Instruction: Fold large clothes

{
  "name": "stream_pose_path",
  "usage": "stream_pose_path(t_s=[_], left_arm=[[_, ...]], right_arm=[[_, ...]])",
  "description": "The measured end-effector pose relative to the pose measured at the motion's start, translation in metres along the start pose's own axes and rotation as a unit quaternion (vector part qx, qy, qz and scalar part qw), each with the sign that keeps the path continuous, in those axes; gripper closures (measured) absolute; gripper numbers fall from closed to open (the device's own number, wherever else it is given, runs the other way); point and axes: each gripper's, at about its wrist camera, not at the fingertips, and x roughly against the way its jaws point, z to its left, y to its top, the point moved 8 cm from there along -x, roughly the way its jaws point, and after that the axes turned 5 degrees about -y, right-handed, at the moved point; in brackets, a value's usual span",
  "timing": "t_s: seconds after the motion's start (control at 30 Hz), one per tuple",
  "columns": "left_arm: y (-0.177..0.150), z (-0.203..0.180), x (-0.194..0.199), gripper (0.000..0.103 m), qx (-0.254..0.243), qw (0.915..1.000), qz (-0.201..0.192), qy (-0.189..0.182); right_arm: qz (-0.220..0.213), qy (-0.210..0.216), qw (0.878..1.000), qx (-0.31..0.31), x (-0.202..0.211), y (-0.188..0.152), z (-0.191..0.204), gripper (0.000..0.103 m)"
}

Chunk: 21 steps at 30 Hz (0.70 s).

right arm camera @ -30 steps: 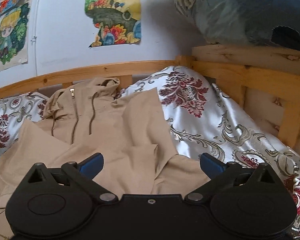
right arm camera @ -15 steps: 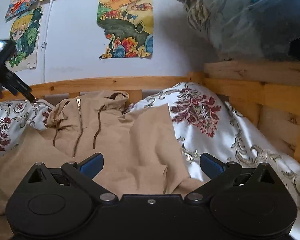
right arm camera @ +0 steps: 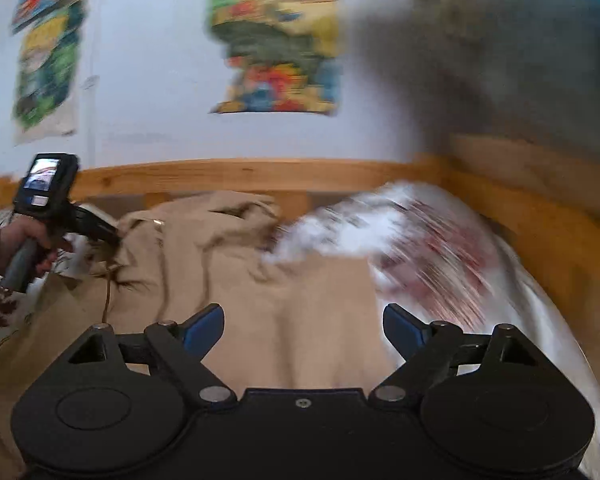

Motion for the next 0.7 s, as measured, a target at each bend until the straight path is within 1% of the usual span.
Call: stream_pose_path(t_s=[0.03, 0.07, 0.13, 0.17, 0.2, 0.27, 0.3, 0.33, 0.37, 0.4, 0.47, 0.5, 0.53, 0.6, 0.63, 0.7], left_arm=[[-0.001, 0.000, -0.002, 0.092, 0.005, 0.9999, -0.002, -0.012], [-0.002, 0.000, -0.002, 0.096, 0.008, 0.9996, -0.008, -0.024], [-0.002, -0.001, 0.005, 0.099, 0.009, 0.9988, -0.033, -0.034], [-0.001, -0.001, 0.011, 0.099, 0.013, 0.9980, -0.050, -0.037], [0.000, 0.001, 0.019, 0.100, 0.019, 0.9967, -0.069, -0.038], [0.006, 0.006, 0.035, 0.100, 0.030, 0.9924, -0.111, -0.044], [0.008, 0.009, 0.044, 0.100, 0.036, 0.9899, -0.129, -0.049], [0.009, 0.012, 0.055, 0.100, 0.041, 0.9870, -0.146, -0.053], [0.009, 0.014, 0.065, 0.100, 0.044, 0.9840, -0.162, -0.060], [0.008, 0.015, 0.074, 0.100, 0.042, 0.9815, -0.175, -0.065], [0.005, 0.016, 0.085, 0.100, 0.036, 0.9785, -0.191, -0.069], [0.003, 0.016, 0.090, 0.100, 0.035, 0.9772, -0.197, -0.072], [0.001, 0.015, 0.096, 0.100, 0.033, 0.9758, -0.203, -0.073], [0.001, 0.014, 0.108, 0.100, 0.033, 0.9728, -0.216, -0.077], [-0.001, 0.014, 0.115, 0.100, 0.037, 0.9712, -0.222, -0.077], [-0.004, 0.017, 0.126, 0.100, 0.044, 0.9690, -0.232, -0.073]], right_arm=[[0.001, 0.017, 1.000, 0.023, -0.021, 0.014, 0.008, 0.020], [0.001, 0.028, 0.999, 0.043, -0.042, 0.026, 0.014, 0.022], [0.004, 0.023, 0.996, 0.085, -0.091, 0.051, 0.026, 0.032], [0.014, 0.017, 0.995, 0.097, -0.122, 0.065, 0.032, 0.035], [0.021, 0.020, 0.995, 0.098, -0.143, 0.074, 0.036, 0.040], [0.045, 0.030, 0.991, 0.122, -0.191, 0.089, 0.054, 0.040], [0.059, 0.035, 0.987, 0.146, -0.210, 0.091, 0.063, 0.040], [0.085, 0.033, 0.980, 0.177, -0.231, 0.089, 0.073, 0.041], [0.099, 0.026, 0.975, 0.196, -0.244, 0.087, 0.078, 0.041], [0.098, 0.020, 0.973, 0.209, -0.253, 0.086, 0.082, 0.041], [0.088, -0.009, 0.969, 0.233, -0.267, 0.087, 0.082, 0.043], [0.080, -0.017, 0.970, 0.227, -0.270, 0.091, 0.079, 0.054], [0.072, -0.017, 0.975, 0.209, -0.271, 0.096, 0.075, 0.075], [0.065, -0.011, 0.985, 0.162, -0.268, 0.104, 0.067, 0.097], [0.042, -0.012, 0.991, 0.129, -0.257, 0.109, 0.059, 0.097], [-0.011, -0.006, 0.997, 0.079, -0.227, 0.120, 0.047, 0.098]])
